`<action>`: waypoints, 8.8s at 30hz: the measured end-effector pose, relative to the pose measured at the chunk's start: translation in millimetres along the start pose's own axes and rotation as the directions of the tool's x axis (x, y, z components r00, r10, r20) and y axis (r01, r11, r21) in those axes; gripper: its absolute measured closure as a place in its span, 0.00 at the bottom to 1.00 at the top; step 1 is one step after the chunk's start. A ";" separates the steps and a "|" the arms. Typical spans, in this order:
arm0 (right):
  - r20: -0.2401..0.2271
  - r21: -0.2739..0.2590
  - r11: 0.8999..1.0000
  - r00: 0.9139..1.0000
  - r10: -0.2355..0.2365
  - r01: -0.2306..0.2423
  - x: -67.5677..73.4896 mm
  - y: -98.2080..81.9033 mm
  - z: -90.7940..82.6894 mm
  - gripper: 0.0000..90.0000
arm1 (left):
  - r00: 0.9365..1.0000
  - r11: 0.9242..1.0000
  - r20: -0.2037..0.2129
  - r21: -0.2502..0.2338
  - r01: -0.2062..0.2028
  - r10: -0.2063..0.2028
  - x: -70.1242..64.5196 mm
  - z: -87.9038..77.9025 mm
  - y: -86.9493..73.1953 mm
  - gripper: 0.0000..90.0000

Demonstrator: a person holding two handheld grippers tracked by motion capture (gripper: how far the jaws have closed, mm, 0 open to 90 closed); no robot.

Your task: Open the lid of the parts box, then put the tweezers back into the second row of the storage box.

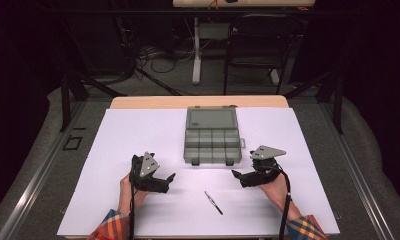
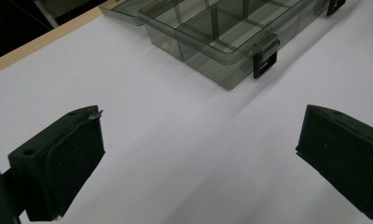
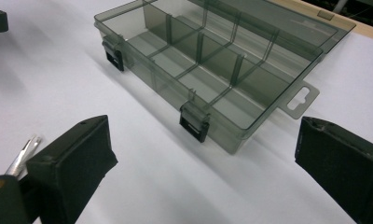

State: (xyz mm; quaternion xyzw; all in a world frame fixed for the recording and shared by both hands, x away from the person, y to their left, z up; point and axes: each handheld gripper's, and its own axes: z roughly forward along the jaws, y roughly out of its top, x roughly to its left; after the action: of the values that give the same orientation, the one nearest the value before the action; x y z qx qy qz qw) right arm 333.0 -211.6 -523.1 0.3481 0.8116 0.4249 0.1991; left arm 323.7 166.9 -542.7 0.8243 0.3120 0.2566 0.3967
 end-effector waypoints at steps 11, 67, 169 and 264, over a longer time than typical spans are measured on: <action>-0.004 -0.005 1.000 1.000 -0.006 0.006 10.8 -2.3 -3.8 0.03 | 1.000 1.000 0.005 -0.008 0.010 -0.010 -2.1 -2.4 -5.1 0.00; -0.064 0.016 0.999 0.998 -0.029 0.030 39.1 1.0 -8.7 0.00 | 1.000 0.999 -0.001 -0.028 0.025 -0.025 -5.7 -9.5 -7.8 0.00; -0.197 0.193 0.977 0.979 -0.048 0.087 107.1 -5.3 21.0 0.94 | 1.000 0.999 0.021 -0.040 -0.008 0.009 -16.5 -10.8 -8.9 0.00; -0.006 0.146 0.985 0.995 -0.096 0.096 31.0 34.0 -5.9 0.94 | 1.000 0.999 0.019 -0.042 -0.015 0.016 -17.6 -10.4 -9.0 0.00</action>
State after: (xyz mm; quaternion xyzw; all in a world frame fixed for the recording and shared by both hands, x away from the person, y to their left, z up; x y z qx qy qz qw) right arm 321.7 -178.6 -492.5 0.3227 0.8563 0.3538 0.1936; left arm 302.0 163.9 -547.3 0.8207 0.2962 0.2582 0.4148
